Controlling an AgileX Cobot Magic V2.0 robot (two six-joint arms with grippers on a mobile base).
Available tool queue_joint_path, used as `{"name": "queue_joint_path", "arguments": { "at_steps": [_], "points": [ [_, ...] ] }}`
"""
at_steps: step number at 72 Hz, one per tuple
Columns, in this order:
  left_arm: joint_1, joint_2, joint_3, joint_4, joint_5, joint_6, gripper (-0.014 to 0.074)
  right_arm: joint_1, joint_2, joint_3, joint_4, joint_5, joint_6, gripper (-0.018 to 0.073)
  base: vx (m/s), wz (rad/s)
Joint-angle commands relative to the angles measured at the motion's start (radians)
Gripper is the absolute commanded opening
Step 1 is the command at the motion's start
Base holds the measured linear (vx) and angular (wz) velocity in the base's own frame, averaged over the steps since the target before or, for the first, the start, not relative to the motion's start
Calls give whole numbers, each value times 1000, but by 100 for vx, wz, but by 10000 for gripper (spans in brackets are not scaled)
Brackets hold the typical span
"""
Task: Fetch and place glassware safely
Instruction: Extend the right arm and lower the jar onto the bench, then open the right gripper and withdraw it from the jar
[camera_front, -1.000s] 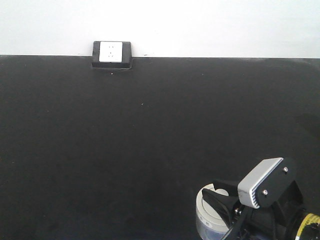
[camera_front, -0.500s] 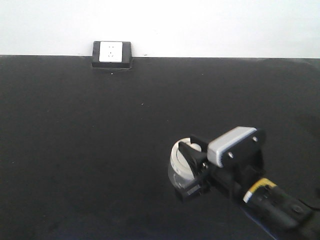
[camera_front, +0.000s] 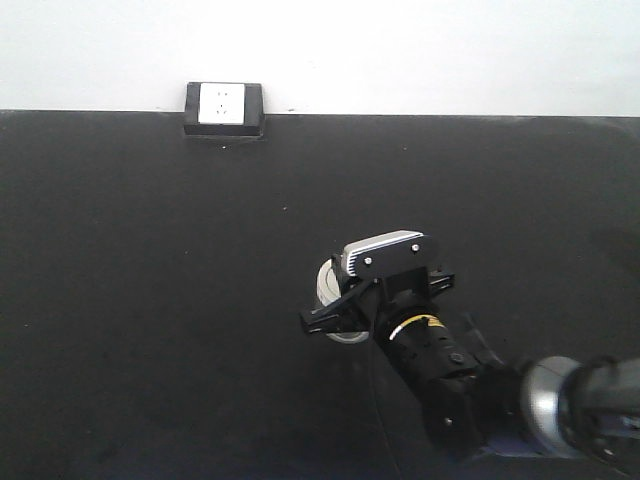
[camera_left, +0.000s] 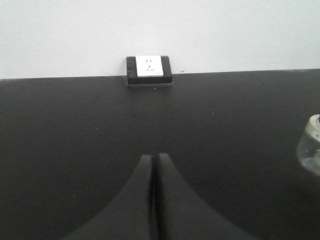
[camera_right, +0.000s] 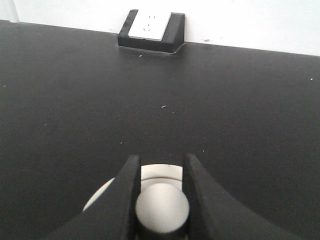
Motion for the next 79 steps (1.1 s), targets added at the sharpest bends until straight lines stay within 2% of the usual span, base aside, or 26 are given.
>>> {"name": "queue_joint_path", "arguments": {
  "at_steps": [1, 30, 41, 57, 67, 79],
  "points": [
    [-2, 19, -29, -12, -71, 2, -7, -2, 4, -51, -14, -155, -12, 10, 0, 0],
    [-2, 19, -29, -12, -71, 2, -7, -2, 131, -72, -14, -235, -51, 104, 0, 0],
    [-2, 19, -29, -12, -71, 2, -7, -2, 148, -71, -14, -226, -49, 209, 0, 0],
    [-2, 19, -29, -12, -71, 2, -7, -2, 146, -68, -6, -218, -26, 419, 0, 0],
    [-2, 19, -29, -12, -71, 2, -7, -2, 103, -68, 47, -172, -26, 497, 0, 0],
    [-2, 19, -29, -12, -71, 2, -7, -2, -8, -68, 145, -56, -56, 509, 0, 0]
  ]
}}
